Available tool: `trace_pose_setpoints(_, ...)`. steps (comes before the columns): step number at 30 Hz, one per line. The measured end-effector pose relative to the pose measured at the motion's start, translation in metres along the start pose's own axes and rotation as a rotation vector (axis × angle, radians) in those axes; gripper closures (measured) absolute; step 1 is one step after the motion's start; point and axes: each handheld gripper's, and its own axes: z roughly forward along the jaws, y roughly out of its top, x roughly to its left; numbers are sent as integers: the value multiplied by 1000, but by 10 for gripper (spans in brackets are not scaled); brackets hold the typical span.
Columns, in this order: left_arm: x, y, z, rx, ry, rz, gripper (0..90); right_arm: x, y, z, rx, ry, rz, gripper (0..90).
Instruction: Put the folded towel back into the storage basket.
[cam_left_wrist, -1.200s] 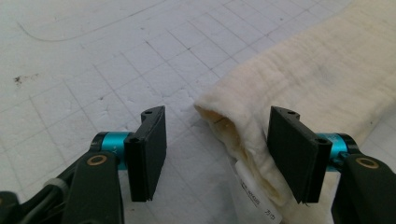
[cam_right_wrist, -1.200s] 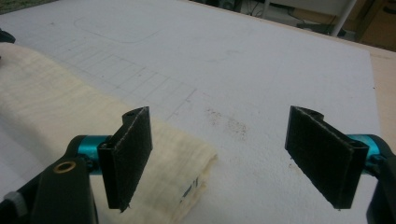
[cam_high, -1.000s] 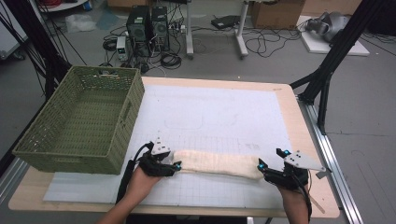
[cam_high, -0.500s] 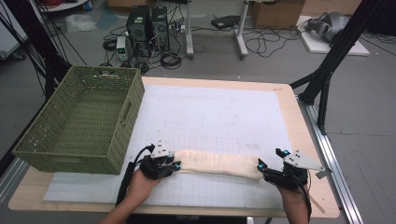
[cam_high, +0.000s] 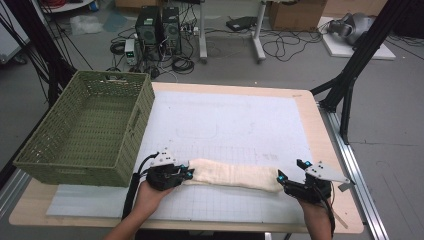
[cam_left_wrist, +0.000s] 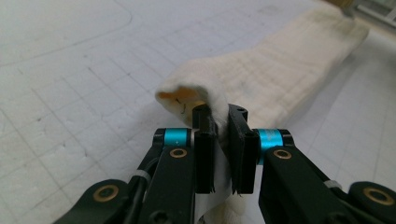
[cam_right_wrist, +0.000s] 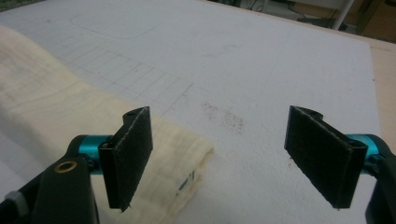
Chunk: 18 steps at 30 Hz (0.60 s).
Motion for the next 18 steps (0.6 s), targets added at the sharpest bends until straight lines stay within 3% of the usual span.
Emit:
trace_pose_setpoints(8, 3, 1, -3, -15, -28, -3, 815, -2, -6, 8, 71, 4, 2, 165)
trace_pose_setpoints(9, 4, 1, -3, -7, -26, 6, 815, -1, -8, 11, 111, 19, -8, 165)
trace_pose_setpoints(15, 4, 1, -3, -1, -23, 47, 815, 5, -10, 18, 150, 45, -21, 171)
trace_pose_setpoints(16, 4, 0, -4, -2, -11, 74, 815, 5, -11, 19, 163, 48, -15, 171)
trace_pose_setpoints(18, 3, 0, -4, -2, -4, 87, 815, 6, -14, 23, 197, 59, -9, 188)
